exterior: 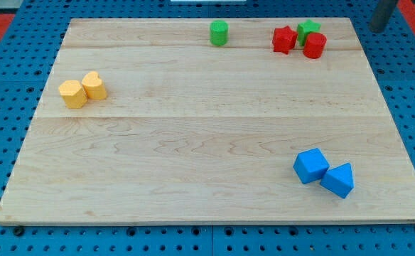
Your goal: Push the green star into red blocks
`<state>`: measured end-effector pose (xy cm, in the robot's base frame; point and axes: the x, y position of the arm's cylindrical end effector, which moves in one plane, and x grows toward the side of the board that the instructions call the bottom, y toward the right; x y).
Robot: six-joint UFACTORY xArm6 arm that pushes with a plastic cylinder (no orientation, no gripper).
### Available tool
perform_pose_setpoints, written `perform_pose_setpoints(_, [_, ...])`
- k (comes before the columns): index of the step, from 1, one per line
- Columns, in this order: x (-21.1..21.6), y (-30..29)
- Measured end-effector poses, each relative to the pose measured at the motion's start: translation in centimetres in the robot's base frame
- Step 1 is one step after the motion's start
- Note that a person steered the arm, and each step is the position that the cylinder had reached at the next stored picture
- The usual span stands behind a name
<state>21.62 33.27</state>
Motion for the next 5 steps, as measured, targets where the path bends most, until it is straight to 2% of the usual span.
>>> perform_pose_setpoints(1, [-2.5,0.0])
perform_pose_setpoints(5, [-2.5,-2.0])
